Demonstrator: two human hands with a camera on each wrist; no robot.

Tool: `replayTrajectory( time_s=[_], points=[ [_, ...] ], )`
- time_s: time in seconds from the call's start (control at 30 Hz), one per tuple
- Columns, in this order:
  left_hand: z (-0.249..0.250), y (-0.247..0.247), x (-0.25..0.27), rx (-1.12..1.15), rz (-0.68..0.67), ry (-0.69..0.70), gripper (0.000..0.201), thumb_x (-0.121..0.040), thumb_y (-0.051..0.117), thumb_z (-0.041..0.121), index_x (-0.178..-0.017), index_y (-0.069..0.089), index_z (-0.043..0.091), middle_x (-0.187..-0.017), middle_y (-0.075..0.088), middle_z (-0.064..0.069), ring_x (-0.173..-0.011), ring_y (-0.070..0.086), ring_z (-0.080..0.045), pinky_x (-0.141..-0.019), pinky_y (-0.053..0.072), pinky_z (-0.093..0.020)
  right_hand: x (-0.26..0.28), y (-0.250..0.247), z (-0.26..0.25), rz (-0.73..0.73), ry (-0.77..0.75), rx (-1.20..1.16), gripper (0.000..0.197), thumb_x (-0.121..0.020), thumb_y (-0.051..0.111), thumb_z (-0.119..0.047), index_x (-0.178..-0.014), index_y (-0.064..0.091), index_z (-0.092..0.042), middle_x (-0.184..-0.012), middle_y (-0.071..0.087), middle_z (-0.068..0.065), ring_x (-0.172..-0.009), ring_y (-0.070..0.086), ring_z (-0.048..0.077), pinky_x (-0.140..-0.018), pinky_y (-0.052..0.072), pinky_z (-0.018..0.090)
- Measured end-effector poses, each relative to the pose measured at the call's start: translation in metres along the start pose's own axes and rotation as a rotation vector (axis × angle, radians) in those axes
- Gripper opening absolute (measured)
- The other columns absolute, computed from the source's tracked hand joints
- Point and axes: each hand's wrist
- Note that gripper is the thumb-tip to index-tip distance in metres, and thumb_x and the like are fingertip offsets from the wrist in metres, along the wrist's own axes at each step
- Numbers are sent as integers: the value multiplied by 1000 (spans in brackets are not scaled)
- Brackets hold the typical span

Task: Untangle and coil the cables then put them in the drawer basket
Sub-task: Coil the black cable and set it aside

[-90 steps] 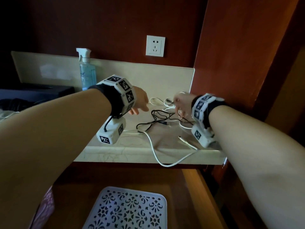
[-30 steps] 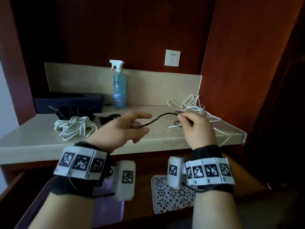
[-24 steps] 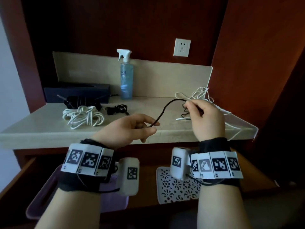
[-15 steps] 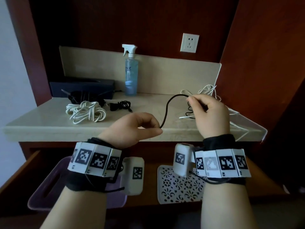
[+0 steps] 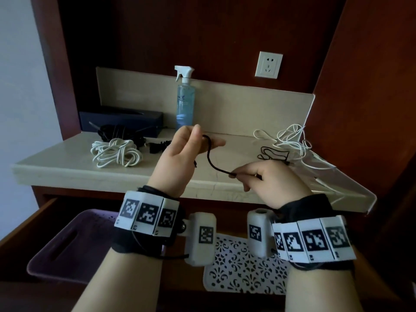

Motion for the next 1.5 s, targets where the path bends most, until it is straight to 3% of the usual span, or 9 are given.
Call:
replayTrajectory(
  time_s=[0.13,0.33,0.5,0.63,0.77,0.93,1.1,1.23,1.5],
  points=[
    [3,15,3,193,-31,-154,26,-100,35,30,-95,55,14,-73,60,1,-73,65,-15,-73,55,-32,1,-2,2,-91,-61,-25,19,-92,53,-28,-96,70,-36,-72,65,-15,-77,60,2,-73,45,20],
    [-1,14,-2,233,79,-187,40,-101,32,34,-96,62,8,-68,46,1,-51,35,-7,-41,28,-15,6,-17,28,-13,-66,-106,13,-90,57,-24,-96,66,-30,-74,65,-13,-76,59,0,-74,44,21],
    [-2,16,5,99,155,-202,32,-101,36,28,-101,62,10,-73,54,1,-57,42,-6,-48,34,-16,10,-26,48,211,-134,-138,13,-91,54,-22,-94,66,-26,-76,60,-18,-76,59,4,-78,46,26],
    [-12,34,13,-179,36,-260,34,-102,32,29,-96,64,19,-77,65,2,-66,53,-8,-58,41,-22,4,-17,37,382,-408,-145,18,-90,54,-24,-92,71,-18,-76,57,-16,-75,55,5,-71,42,21],
    [-10,47,22,-69,-64,-418,36,-102,30,34,-95,60,17,-77,64,-4,-64,61,-14,-53,47,-25,-4,-9,27,447,-580,-285,26,-88,49,-27,-88,71,-12,-69,56,-9,-70,53,5,-67,41,16],
    [-10,43,28,-25,-191,-471,55,-87,30,58,-101,60,14,-73,64,-9,-44,47,-16,-35,29,-18,-17,-4,31,458,-539,-281,19,-87,55,-24,-90,73,-17,-67,52,-18,-69,52,4,-66,40,14],
    [-17,39,21,-85,-319,-482,71,-77,36,76,-99,60,12,-72,61,-6,-41,31,-9,-37,21,-14,-34,-5,30,365,-512,-248,14,-87,60,-19,-90,73,-19,-71,55,-17,-70,53,3,-68,41,15],
    [-17,36,15,-234,-411,-439,38,-80,69,37,-102,58,8,-77,59,-4,-45,35,-6,-37,26,-16,-44,-16,29,271,-525,-224,12,-86,63,-15,-90,73,-17,-70,58,-12,-70,59,7,-72,46,18],
    [-22,37,7,129,-217,-466,48,-87,33,44,-103,59,7,-64,53,-5,-42,29,-7,-37,16,-15,-42,-14,56,284,-313,-340,20,-93,52,-13,-110,62,-18,-73,59,-15,-63,54,-5,-66,44,11]
  ],
)
Point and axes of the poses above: each hand's wrist, its own x-axis away from the middle knuckle, its own y-axis out of the palm, z = x × y
